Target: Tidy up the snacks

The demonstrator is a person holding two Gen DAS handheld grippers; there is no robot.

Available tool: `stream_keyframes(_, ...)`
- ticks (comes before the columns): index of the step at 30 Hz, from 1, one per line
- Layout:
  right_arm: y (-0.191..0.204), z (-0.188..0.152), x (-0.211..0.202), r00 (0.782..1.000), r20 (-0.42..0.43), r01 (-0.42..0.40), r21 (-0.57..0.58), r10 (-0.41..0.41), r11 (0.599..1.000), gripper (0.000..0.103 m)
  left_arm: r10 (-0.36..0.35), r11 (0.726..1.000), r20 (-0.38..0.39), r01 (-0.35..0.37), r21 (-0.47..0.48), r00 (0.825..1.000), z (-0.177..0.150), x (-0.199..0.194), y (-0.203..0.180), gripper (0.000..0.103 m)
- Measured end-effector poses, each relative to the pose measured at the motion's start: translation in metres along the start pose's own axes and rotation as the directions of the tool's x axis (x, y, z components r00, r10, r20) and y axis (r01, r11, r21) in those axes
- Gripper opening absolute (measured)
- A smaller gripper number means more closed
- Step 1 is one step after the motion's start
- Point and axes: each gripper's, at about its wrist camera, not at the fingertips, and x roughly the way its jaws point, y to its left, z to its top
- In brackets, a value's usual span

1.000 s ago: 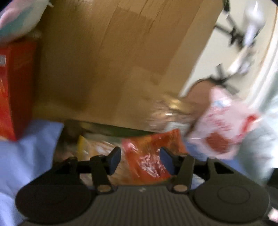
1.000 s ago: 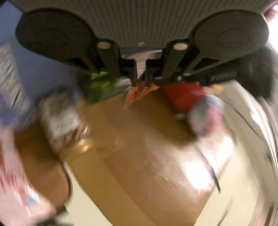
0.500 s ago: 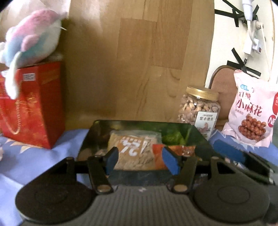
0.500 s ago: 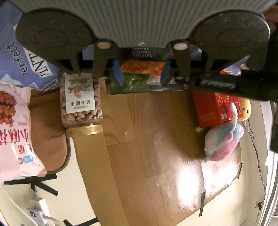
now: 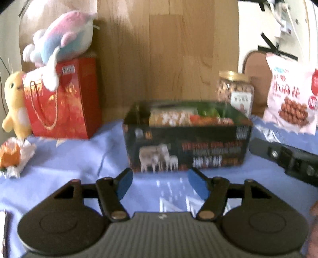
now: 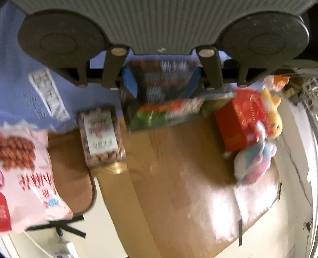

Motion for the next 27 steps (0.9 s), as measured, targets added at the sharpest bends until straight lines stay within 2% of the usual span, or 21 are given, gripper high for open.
stream_keyframes(4,0.004,-0.022,-0.02,0.998,-0.051,0.029,0.012,-0.028,1.0,0.059,-0.01,1.0,-0.03,0.01,-0.004,0.999,-0.021,-0.004,-0.001,0.064)
stream_keyframes(12,0.01,-0.037,-0.036,0.996,-0.057,0.071,0.038,-0.069,0.997,0.059,-0.024,1.0,-0.053,0.023,-0.02,0.998,-0.05,-0.008,0.004,0.066)
stream_keyframes(15,0.011,-0.039,-0.04,0.996,-0.047,0.08,0.045,-0.078,0.996,0.06,-0.02,0.999,-0.019,0.019,-0.037,1.0,-0.051,-0.013,0.008,0.067)
stream_keyframes(17,0.013,-0.04,-0.041,0.995,-0.038,0.091,0.037,-0.09,0.995,0.066,-0.016,0.999,-0.003,0.015,-0.031,1.0,-0.051,-0.016,0.007,0.067)
stream_keyframes(20,0.014,-0.04,-0.043,0.995,-0.024,0.1,0.029,-0.1,0.995,0.067,-0.011,1.0,0.011,0.011,-0.018,1.0,-0.052,-0.018,0.005,0.068)
stream_keyframes(23,0.013,-0.04,-0.044,0.994,-0.016,0.11,0.033,-0.11,0.993,0.067,-0.002,1.0,0.028,0.003,-0.013,1.0,-0.052,-0.02,0.004,0.08)
stream_keyframes(27,0.014,-0.041,-0.047,0.993,-0.009,0.115,0.032,-0.115,0.993,0.068,0.004,1.0,0.054,-0.004,-0.004,0.999,-0.053,-0.024,0.004,0.081)
